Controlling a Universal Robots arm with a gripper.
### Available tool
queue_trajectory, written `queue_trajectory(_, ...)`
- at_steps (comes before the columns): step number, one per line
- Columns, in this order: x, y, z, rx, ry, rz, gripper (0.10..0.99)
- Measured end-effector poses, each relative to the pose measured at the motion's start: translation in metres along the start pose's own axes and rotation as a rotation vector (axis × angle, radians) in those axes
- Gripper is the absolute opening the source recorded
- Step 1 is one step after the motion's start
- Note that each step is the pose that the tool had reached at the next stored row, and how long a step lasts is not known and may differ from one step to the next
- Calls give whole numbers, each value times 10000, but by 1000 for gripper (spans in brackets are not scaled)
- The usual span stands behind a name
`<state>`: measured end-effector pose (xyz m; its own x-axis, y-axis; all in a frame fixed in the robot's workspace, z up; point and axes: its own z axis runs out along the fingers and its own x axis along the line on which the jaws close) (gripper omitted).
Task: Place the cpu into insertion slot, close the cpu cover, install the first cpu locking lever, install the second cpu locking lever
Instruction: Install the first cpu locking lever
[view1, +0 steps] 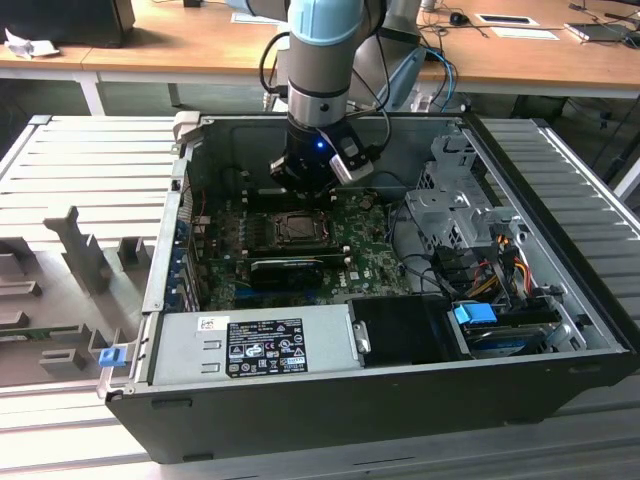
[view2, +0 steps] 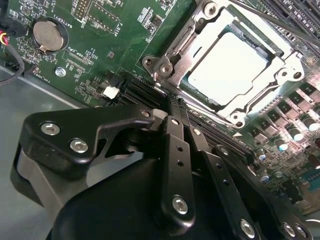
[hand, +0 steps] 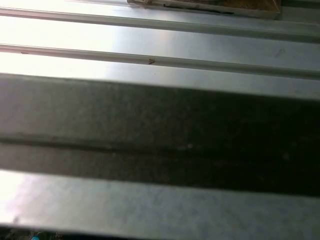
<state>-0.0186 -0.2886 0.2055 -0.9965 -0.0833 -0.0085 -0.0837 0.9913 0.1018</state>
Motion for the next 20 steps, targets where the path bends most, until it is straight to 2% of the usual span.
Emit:
queue_trajectory(10, -2, -7, 17, 21, 3, -1, 106)
queue_trajectory(20, 1, -62, 30, 17, 5, 1, 106)
